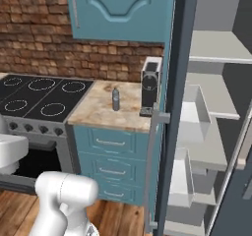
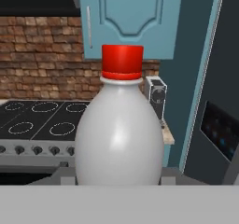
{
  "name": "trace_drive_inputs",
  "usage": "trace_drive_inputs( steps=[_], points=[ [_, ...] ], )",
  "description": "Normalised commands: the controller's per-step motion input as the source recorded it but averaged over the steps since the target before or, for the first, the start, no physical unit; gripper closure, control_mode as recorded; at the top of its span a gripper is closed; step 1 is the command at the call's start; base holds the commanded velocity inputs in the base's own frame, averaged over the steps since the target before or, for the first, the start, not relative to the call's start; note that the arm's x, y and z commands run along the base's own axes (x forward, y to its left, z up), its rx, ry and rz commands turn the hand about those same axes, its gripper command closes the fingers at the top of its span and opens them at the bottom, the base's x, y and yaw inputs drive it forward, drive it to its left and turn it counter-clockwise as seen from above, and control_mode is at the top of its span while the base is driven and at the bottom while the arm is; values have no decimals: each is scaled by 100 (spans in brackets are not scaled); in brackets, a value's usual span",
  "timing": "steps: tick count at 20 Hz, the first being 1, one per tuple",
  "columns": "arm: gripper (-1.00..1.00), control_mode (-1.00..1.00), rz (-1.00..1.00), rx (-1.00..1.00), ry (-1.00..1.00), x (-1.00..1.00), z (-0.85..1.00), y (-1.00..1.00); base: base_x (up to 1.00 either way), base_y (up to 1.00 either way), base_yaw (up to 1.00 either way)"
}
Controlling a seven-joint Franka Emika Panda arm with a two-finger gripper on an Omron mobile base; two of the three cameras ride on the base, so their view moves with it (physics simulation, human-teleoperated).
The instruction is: Take the bottled waters from the counter and place them in the freezer to freeze. Close the freezer door after placing the bottles.
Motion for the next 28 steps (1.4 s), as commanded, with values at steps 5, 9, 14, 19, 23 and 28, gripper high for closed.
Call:
trace_drive_inputs(
  steps=[5, 9, 14, 19, 23, 28],
  points=[
    [100, 100, 0, 0, 0, 0, 0, 0, -76, -15, 0],
    [100, 100, 0, 0, 0, 0, 0, 0, -41, -42, 0],
    [100, 100, 0, 0, 0, 0, 0, 0, -27, -59, 0],
    [100, 100, 0, 0, 0, 0, 0, 0, -24, -73, 0],
    [100, 100, 0, 0, 0, 0, 0, 0, -24, -76, 0],
    [100, 100, 0, 0, 0, 0, 0, 0, -19, -77, 0]
  ],
)
